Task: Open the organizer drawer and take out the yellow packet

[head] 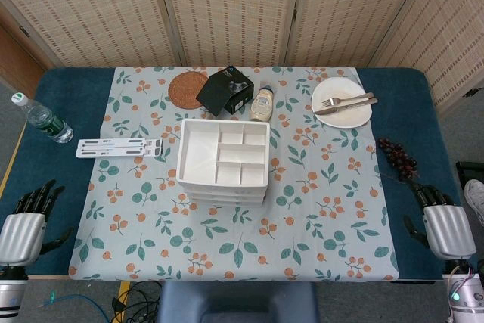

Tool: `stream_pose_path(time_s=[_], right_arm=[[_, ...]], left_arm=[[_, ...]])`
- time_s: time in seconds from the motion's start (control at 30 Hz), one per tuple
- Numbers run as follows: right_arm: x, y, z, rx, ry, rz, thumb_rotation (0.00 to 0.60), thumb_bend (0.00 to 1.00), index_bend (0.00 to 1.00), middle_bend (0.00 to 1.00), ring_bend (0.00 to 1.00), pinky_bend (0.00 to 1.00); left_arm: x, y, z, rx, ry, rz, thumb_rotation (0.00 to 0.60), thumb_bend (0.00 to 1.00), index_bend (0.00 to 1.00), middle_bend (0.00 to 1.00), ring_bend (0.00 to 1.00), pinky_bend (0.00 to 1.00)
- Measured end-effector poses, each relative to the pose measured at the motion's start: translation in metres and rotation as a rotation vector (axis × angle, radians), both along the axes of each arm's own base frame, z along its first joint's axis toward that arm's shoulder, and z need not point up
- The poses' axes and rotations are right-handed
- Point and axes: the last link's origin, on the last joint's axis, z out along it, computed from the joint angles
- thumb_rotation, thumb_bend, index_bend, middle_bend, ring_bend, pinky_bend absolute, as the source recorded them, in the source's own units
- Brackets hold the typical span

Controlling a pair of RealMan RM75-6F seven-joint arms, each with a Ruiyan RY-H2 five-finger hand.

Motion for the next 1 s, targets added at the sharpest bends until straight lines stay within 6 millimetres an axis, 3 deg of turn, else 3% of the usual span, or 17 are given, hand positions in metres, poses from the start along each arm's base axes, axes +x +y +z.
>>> stream_pose_path(time_s=[0.37,0.53,0.77,1.0], right_arm=[[0.006,-0.002,-0.006,0.022,-0.009,0.025,0.6,0.39,0.13,0.26,0.28,0.38],[0.022,-0.009,-0.014,0.066,-0.03,0.091,0.6,0.39,0.13,0.34,0.39,0.43],[0.052,-0.024,-0.042,0.211,-0.074,0.185,0.6,0.39,0.13,0.5,0.61,0.76],[0.082,-0.032,-0.076,0.436,-0.166,0.225,0.6,0.41,0.1,0.72,0.83,0.96]], left_arm=[[0.0,0.0,0.0,-0.002,-0.001,-0.001,0.6,0.25,0.13,0.09,0.14,0.16],[0.001,0.001,0.0,-0.002,-0.004,-0.007,0.6,0.25,0.13,0.09,0.14,0.16],[0.004,-0.001,-0.001,-0.005,-0.004,-0.017,0.6,0.25,0.13,0.09,0.14,0.16],[0.004,-0.001,0.001,0.001,0.0,-0.015,0.6,0.25,0.14,0.09,0.14,0.16]])
